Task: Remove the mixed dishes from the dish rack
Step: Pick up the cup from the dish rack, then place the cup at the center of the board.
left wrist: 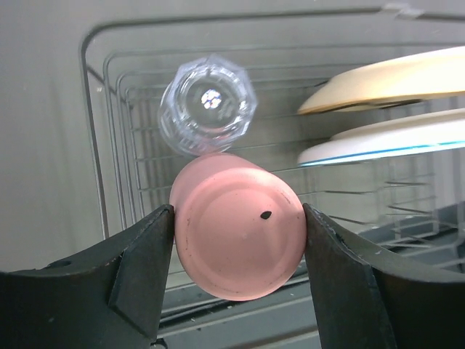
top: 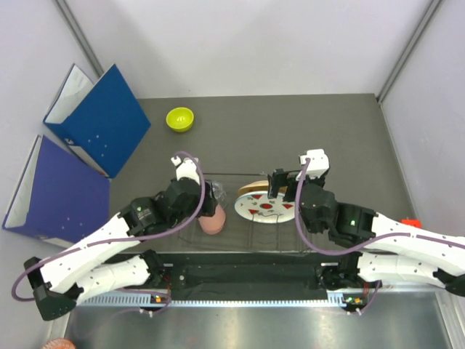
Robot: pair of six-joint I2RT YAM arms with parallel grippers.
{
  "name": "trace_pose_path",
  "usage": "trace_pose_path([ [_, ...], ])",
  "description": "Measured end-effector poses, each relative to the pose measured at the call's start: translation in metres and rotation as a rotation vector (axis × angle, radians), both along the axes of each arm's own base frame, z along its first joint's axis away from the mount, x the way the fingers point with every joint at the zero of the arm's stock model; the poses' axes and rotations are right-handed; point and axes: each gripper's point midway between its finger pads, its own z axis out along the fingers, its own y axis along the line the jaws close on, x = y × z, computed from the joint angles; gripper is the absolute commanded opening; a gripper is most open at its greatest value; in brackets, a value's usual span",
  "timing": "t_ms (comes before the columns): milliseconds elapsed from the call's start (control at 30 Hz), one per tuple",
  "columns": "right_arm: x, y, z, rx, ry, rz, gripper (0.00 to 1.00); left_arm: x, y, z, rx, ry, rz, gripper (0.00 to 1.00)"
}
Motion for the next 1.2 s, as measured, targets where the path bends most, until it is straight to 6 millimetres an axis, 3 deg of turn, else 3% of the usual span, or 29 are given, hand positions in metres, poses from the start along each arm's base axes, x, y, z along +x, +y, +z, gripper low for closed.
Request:
trace_pose_path([
  [100, -0.002, -0.003, 0.002, 0.015, -0.002, 0.006, 0.99, 0.0, -0.001, 0.019, -0.012, -0.017, -0.014, 0.0],
  [200, -0.004, -0.006, 0.009, 0.04, -0.01, 0.009, 1.0, 0.0, 0.001, 0.047, -0.022, -0.049, -0.026, 0.0],
  [433, -0.005, -0.012, 0.017, 0.066, -0.024, 0.004, 1.0, 0.009, 0.008, 0.149, -0.139, -0.251, -0.021, 0.0],
  [533, -0.004, -0.013, 0.019, 0.073, -0.027, -0.003, 1.0, 0.014, 0.006, 0.173, -0.186, -0.329, -0.025, 0.0],
  [600, -0.003, -0.014, 0.024, 0.088, -0.033, -0.009, 0.95, 0.019, -0.006, 0.189, -0.261, -0.401, -0.049, 0.0],
  [767, 0.002, -0.024, 0.054, 0.171, -0.083, -0.044, 0.85, 0.028, -0.044, 0.206, -0.346, -0.468, -0.147, 0.0],
  [867, 0.002, -0.036, 0.077, 0.256, -0.13, -0.053, 0.84, 0.043, -0.083, 0.222, -0.404, -0.484, -0.225, 0.0],
  [967, -0.001, -0.052, 0.105, 0.371, -0.191, -0.05, 0.85, 0.067, -0.109, 0.221, -0.504, -0.457, -0.273, 0.0],
  [1067, -0.008, -0.068, 0.13, 0.489, -0.254, -0.037, 0.85, 0.101, -0.101, 0.212, -0.66, -0.432, -0.233, 0.0],
  [1200, -0.019, -0.084, 0.147, 0.581, -0.312, -0.012, 0.86, 0.133, -0.079, 0.202, -0.858, -0.402, -0.163, 0.0],
])
